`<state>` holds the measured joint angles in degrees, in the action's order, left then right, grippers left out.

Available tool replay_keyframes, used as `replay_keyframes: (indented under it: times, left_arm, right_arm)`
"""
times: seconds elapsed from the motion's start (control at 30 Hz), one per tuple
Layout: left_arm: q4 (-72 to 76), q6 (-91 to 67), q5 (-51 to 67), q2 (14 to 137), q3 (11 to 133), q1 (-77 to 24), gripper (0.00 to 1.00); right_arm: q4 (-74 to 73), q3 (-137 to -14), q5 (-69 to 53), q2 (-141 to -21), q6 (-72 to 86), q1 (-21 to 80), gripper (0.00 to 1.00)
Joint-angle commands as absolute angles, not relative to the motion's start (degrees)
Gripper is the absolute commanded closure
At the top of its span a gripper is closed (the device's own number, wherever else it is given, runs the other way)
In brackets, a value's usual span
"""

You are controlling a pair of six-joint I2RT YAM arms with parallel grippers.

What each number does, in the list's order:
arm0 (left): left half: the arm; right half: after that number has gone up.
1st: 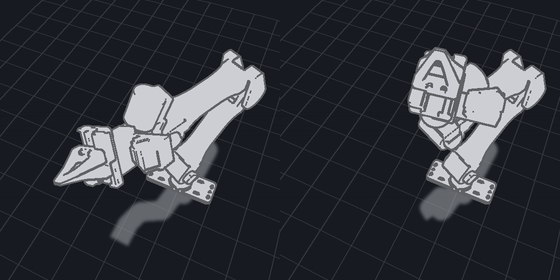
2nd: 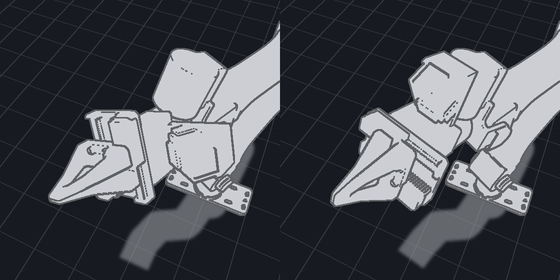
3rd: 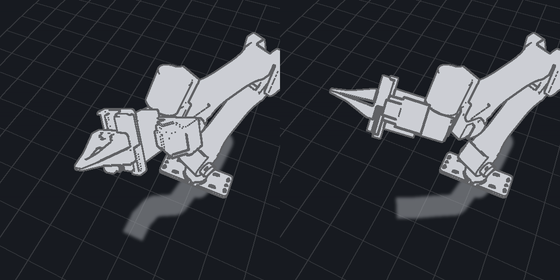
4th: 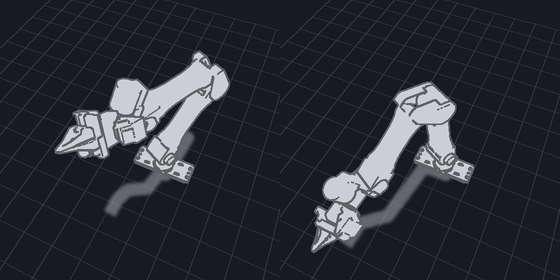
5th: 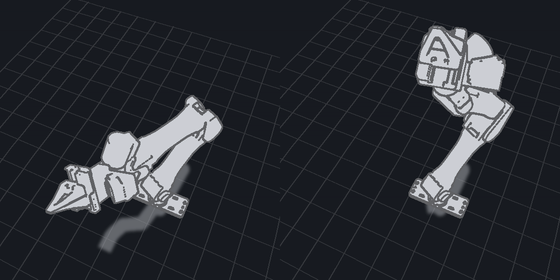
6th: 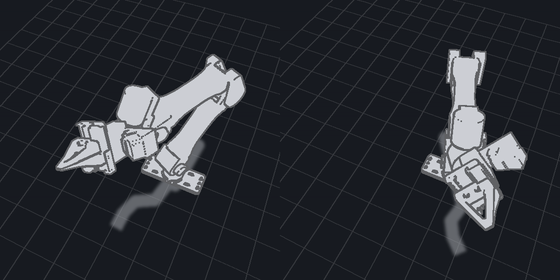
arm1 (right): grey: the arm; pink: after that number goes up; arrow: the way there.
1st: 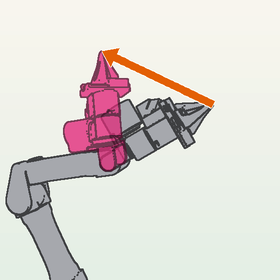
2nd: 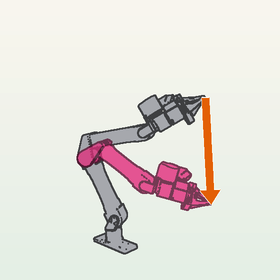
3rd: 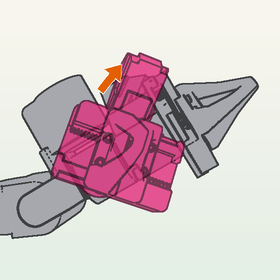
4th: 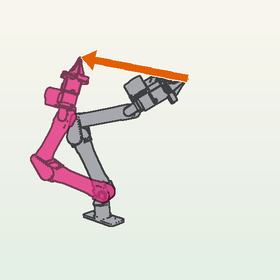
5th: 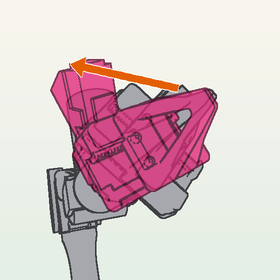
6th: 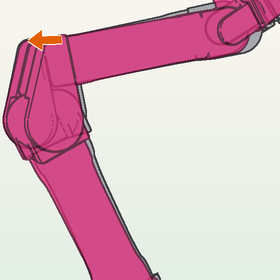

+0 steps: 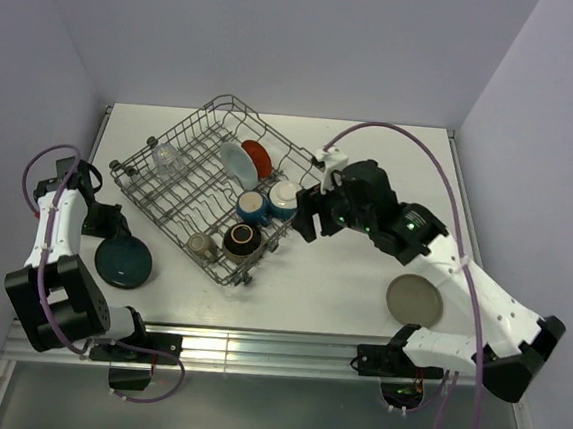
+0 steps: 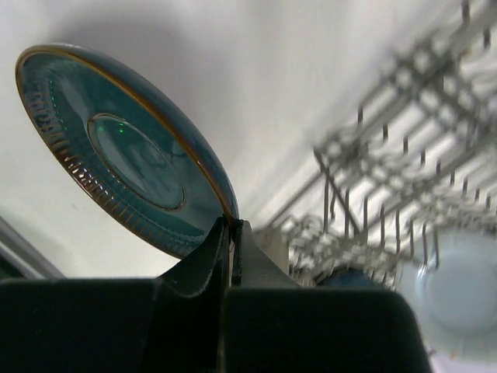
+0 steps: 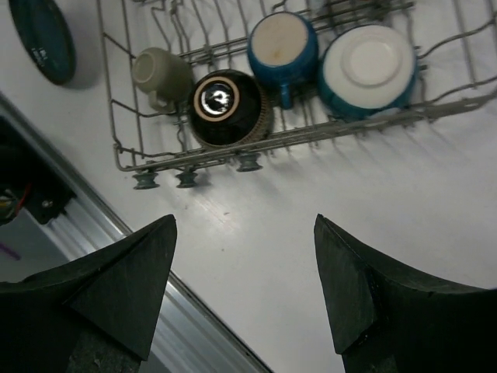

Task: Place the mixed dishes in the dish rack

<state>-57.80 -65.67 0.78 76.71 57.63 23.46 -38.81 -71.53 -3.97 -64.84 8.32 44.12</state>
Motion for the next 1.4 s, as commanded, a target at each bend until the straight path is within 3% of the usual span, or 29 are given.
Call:
replay_keyframes:
  times: [0.0,0.53,0.87,1.37]
  left_arm:
    - [-62.7,-65.9,3.5,72.4,59.1,20.9,1.0]
    - [-74.7,-64.3,2.1,61.8,68.0,19.4,1.0]
    - [-78.9,-63.9,12.1,56.2,71.2,19.5,1.0]
    - [-79.0,-65.8,21.1,54.8,72.1,18.1,1.0]
  right_arm:
    - [-35.0,-75.3,-13.0,-69.7,10.5,45.3,0.21]
    - [-31.6,-91.0,-22.0,-90.7,10.5,56.0,0.22]
    - [-25.1,-97.0,-30.2,-99.0,11.2,61.3,0.2]
    - [-24.7,-109.2,-31.7,-112.6,10.5,64.2,0.2]
